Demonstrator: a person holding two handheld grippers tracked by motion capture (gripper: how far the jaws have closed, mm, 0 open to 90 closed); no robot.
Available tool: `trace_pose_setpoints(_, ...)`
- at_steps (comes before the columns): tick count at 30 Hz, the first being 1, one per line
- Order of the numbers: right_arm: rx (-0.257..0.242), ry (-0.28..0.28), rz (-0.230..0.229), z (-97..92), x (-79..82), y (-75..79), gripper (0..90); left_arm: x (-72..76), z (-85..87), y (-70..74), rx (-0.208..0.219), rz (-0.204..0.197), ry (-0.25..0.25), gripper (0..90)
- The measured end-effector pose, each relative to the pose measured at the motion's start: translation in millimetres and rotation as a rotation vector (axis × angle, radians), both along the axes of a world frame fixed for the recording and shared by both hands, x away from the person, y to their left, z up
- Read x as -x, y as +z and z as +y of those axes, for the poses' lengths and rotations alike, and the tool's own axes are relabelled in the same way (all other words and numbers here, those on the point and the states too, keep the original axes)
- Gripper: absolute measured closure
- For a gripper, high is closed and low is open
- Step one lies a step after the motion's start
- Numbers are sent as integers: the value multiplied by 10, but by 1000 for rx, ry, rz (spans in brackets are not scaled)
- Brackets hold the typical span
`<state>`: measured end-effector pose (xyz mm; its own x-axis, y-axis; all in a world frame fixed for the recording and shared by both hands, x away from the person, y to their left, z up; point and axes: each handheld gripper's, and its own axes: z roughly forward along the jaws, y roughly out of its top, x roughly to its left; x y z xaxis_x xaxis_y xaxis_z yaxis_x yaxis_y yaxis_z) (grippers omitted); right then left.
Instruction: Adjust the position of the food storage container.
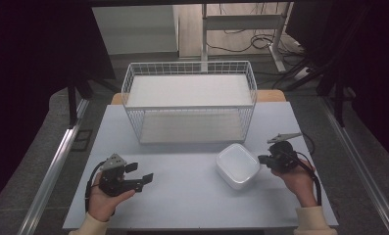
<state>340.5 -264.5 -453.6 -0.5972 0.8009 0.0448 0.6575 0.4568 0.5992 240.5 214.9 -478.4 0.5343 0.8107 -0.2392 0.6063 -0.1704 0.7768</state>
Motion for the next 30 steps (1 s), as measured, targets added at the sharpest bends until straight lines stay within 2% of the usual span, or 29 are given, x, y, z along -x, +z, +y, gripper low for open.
trace_pose_setpoints(7, 1, 24, 18, 85, 4, -29, 895, 0, -6, 0, -4, 0, -4, 239)
trace_pose_setpoints(12, 19, 46, 22, 176, -53, -66, 896, 1, -4, -2, -1, 1, -1, 239)
trace_pose_setpoints(13, 23, 76, 9, 208, -81, -71, 896, 0, -5, -1, -4, 0, -4, 239)
trace_pose_setpoints(17, 13, 121, 4, 264, -86, -87, 896, -1, -9, -2, -5, 0, -3, 239)
trace_pose_setpoints(25, -11, 134, 8, 310, -36, -73, 896, 0, -16, -5, -4, 1, -2, 240)
trace_pose_setpoints(27, -12, 117, 16, 350, -36, -75, 896, -2, -12, -10, -5, 2, -1, 239)
trace_pose_setpoints(30, -20, 123, 22, 380, -29, -80, 896, -3, -8, -9, -4, 2, -2, 240)
